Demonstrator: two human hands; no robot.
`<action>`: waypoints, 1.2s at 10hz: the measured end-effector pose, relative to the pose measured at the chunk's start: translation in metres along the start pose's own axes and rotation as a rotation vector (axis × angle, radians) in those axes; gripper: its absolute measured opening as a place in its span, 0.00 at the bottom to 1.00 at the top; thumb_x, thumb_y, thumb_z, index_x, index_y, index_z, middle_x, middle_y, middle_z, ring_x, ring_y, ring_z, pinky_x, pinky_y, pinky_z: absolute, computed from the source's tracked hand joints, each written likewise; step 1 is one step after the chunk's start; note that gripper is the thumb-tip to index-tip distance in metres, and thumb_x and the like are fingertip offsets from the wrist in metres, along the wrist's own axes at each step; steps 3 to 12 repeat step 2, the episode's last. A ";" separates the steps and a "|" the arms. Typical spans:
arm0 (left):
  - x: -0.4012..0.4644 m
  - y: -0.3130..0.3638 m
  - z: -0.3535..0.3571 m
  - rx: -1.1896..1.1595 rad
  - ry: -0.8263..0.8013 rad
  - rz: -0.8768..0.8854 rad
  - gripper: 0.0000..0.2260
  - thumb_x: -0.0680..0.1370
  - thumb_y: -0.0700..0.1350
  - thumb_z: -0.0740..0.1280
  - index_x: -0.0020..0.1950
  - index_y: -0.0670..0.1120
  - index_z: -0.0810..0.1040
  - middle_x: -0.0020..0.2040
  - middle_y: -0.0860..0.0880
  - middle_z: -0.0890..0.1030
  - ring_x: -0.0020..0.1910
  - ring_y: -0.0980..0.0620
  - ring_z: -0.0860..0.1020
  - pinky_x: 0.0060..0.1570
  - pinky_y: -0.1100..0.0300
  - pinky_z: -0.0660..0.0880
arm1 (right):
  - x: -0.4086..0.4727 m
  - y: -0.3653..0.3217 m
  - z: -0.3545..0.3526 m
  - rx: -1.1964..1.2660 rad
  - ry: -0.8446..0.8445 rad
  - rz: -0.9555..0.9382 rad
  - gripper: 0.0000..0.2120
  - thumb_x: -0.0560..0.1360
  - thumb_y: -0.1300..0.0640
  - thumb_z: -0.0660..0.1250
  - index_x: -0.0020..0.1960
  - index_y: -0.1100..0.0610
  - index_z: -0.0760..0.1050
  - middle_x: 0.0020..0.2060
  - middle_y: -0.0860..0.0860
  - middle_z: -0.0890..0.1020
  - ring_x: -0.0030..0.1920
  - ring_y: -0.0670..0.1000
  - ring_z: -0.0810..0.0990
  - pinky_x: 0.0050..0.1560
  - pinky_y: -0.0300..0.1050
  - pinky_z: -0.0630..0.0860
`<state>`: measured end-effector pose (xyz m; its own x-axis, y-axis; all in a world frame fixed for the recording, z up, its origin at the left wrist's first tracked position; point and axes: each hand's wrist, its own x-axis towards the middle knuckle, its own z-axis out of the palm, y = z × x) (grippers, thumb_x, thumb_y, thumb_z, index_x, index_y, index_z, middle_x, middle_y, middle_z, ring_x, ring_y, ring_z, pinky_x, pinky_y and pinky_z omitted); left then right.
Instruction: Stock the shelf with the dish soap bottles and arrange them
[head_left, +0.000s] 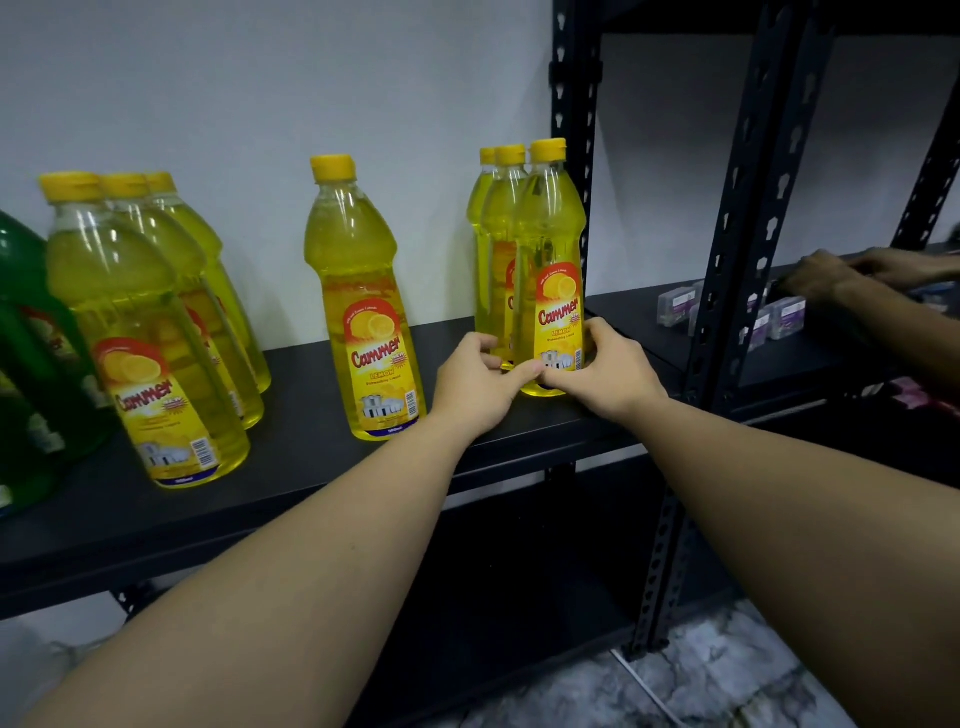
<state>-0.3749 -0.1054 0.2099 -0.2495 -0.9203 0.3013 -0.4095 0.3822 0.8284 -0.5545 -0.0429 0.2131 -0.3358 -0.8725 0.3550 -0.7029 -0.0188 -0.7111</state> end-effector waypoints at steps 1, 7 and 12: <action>-0.018 -0.002 -0.009 0.042 -0.047 0.013 0.34 0.74 0.60 0.78 0.74 0.47 0.71 0.62 0.49 0.80 0.59 0.51 0.81 0.57 0.57 0.79 | -0.011 -0.010 -0.004 -0.047 -0.053 0.027 0.47 0.51 0.17 0.71 0.61 0.43 0.68 0.51 0.41 0.80 0.52 0.45 0.81 0.52 0.50 0.81; -0.042 0.000 -0.018 0.137 -0.078 0.021 0.32 0.74 0.59 0.78 0.73 0.48 0.72 0.63 0.50 0.80 0.60 0.51 0.79 0.60 0.55 0.78 | -0.022 -0.009 -0.002 -0.156 -0.001 0.030 0.47 0.54 0.21 0.74 0.63 0.48 0.71 0.56 0.47 0.81 0.56 0.50 0.80 0.58 0.57 0.80; -0.042 0.000 -0.018 0.137 -0.078 0.021 0.32 0.74 0.59 0.78 0.73 0.48 0.72 0.63 0.50 0.80 0.60 0.51 0.79 0.60 0.55 0.78 | -0.022 -0.009 -0.002 -0.156 -0.001 0.030 0.47 0.54 0.21 0.74 0.63 0.48 0.71 0.56 0.47 0.81 0.56 0.50 0.80 0.58 0.57 0.80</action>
